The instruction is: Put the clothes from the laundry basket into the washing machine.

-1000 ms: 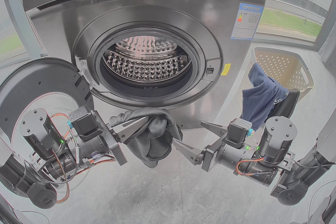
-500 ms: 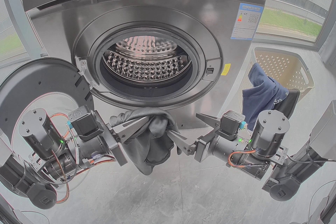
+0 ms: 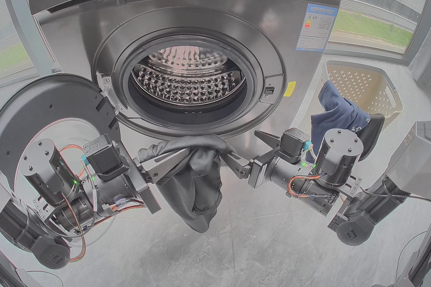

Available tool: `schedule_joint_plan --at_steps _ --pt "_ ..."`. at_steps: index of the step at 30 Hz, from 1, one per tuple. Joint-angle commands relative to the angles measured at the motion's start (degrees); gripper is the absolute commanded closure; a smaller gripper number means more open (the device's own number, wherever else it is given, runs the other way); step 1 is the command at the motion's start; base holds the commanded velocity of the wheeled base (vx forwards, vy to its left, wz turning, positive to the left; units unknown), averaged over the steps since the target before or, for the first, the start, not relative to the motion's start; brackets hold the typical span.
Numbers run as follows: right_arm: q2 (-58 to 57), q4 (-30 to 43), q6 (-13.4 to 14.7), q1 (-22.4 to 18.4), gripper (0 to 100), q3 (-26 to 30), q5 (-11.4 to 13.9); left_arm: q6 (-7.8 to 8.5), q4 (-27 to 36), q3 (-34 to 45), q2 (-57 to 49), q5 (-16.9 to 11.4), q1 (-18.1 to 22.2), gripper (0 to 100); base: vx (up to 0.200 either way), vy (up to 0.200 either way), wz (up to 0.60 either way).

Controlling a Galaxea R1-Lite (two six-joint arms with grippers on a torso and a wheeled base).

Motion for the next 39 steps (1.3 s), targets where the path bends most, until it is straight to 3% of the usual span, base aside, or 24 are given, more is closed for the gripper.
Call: schedule_joint_plan --at_steps 1,8,16,26,39 --pt "2.4 -0.01 0.03 0.46 0 -1.8 0.0 -0.02 -0.01 0.1 -0.24 -0.09 -0.1 100 0.0 0.0 0.0" --pt "5.92 -1.06 -0.76 0.98 0 -4.88 0.09 -0.02 -0.01 0.02 -0.24 -0.09 -0.02 100 0.0 0.0 0.0" --pt "6.36 -1.77 -0.76 3.18 0 -4.27 0.0 -0.11 -0.01 -0.16 -0.15 -0.09 -0.1 100 0.0 0.0 0.0" --pt "5.92 -1.77 -0.76 0.81 0 -6.9 -0.08 -0.02 -0.01 0.02 -0.15 -0.09 -0.1 100 0.0 0.0 0.0" --pt "9.43 -2.65 -0.32 4.76 0 -9.28 0.44 -0.11 -0.01 -0.33 0.03 -0.09 0.16 100 0.0 0.0 0.0"
